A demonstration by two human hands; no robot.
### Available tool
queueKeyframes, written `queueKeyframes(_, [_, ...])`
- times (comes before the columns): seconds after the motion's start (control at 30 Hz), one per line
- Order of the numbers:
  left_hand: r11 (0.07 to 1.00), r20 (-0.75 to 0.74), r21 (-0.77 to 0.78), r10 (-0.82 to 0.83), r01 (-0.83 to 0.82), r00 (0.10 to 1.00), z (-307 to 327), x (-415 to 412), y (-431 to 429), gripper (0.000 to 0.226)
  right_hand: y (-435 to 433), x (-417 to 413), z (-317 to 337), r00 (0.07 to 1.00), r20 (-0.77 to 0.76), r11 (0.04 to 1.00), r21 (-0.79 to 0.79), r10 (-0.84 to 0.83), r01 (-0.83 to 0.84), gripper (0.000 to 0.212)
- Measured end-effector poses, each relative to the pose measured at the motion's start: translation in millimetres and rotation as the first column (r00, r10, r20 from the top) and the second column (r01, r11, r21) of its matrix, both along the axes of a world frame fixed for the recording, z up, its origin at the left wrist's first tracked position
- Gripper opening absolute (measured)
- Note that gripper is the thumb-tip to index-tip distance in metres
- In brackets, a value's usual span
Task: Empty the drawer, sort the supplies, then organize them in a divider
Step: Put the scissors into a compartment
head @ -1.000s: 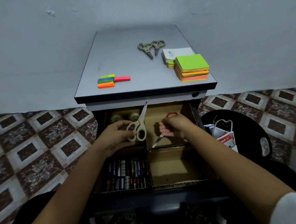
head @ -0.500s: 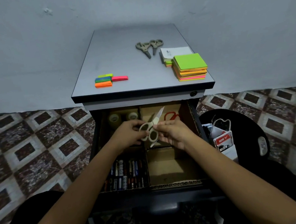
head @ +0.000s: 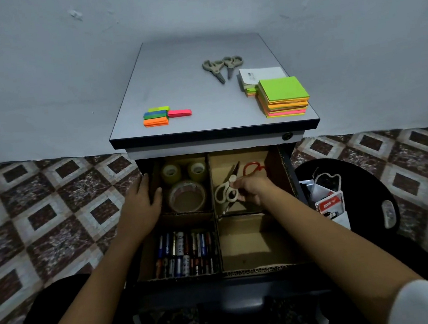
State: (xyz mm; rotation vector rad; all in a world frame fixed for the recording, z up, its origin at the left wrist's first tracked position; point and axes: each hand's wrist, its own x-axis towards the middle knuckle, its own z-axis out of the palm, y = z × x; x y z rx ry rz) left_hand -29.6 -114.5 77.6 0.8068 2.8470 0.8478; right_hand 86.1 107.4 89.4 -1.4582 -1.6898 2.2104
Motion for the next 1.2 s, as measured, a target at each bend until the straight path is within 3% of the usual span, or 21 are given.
queueKeyframes(0.2, [0.999,0.074,0.048,0.016,-0.020,0.997,-1,1,1,0.056,4,-21,-20,0.994,0.101,0.963,0.268,-0.036,0.008,0.039])
queueKeyframes(0.27, [0.998,0.062,0.053,0.020,-0.024,0.998,-1,2,0,0.055,3,-22,-29,0.987,0.151,0.924,0.383,-0.049,-0.013,0.031])
queueKeyframes(0.37, [0.997,0.057,0.069,0.027,-0.031,0.998,0,3,-1,0.055,-1,-20,-31,0.976,0.207,0.874,0.461,0.063,-0.154,0.015])
queueKeyframes(0.53, [0.992,0.070,0.116,0.033,-0.041,0.997,1,6,-2,0.053,-3,-18,-33,0.931,0.321,0.769,0.546,0.174,-0.332,0.016])
queueKeyframes(0.8, [0.992,0.077,0.120,0.030,-0.039,0.997,-2,4,-3,0.052,5,-20,-36,0.961,0.274,0.825,0.552,-0.042,-0.121,0.007])
queueKeyframes(0.97, [0.993,0.081,0.110,0.035,-0.044,0.996,-3,2,-3,0.053,7,-16,-30,0.966,0.247,0.811,0.579,-0.076,-0.084,0.015])
queueKeyframes(1.07, [0.992,0.087,0.116,0.043,-0.053,0.995,-3,3,-3,0.052,1,-14,-33,0.956,0.279,0.765,0.595,0.090,-0.246,0.017])
queueKeyframes(1.13, [0.992,0.086,0.117,0.043,-0.053,0.995,-2,3,-2,0.053,-6,-14,-36,0.893,0.365,0.669,0.598,0.263,-0.441,0.026])
queueKeyframes(1.2, [0.991,0.078,0.121,0.045,-0.054,0.996,-2,4,-3,0.053,-10,-13,-37,0.838,0.445,0.551,0.633,0.316,-0.544,0.036])
